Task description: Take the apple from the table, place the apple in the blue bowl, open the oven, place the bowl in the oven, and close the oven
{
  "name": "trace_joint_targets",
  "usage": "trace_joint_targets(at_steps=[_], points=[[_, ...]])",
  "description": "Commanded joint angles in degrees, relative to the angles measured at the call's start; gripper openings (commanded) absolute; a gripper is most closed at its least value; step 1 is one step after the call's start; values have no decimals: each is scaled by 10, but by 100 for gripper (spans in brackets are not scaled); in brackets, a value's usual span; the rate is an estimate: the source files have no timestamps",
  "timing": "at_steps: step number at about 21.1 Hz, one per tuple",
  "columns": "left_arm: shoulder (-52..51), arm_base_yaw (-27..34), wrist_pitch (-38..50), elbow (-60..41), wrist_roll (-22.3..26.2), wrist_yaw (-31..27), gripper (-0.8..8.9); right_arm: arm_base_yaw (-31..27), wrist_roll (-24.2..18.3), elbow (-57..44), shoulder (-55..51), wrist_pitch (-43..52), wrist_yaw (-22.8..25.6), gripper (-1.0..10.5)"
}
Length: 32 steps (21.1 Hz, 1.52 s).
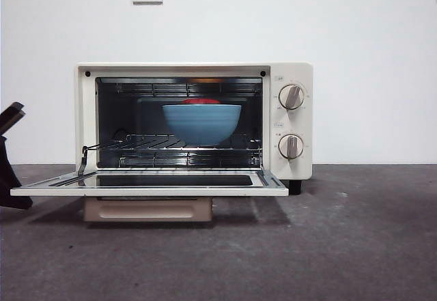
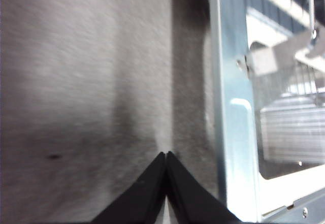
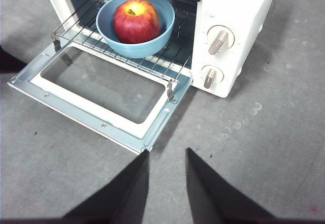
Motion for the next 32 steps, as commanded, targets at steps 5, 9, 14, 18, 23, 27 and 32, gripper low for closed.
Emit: trace_joint_targets(at_steps=[5,9,14,18,23,27,32], points=[[11,-47,17,3,-1,2,6,6,2,4,5,3,0,114],[11,-53,26,3,-14,45,6,6,2,4,5,-4,0,114],[11,-44,110,3,-91,127,6,6,6,4,5,-14,0,114],[11,-44,191,3,-155,143,6,6,15,4,3,-14,0,114],[11,-43,327,4,-221,128,6,6,21,4,0,-21,0,114],[11,-37,394,10,-254,86,6,6,32,4,0,-27,0,114],[5,-38,382,16,-262,97,6,6,34,4,0,-27,0,114]])
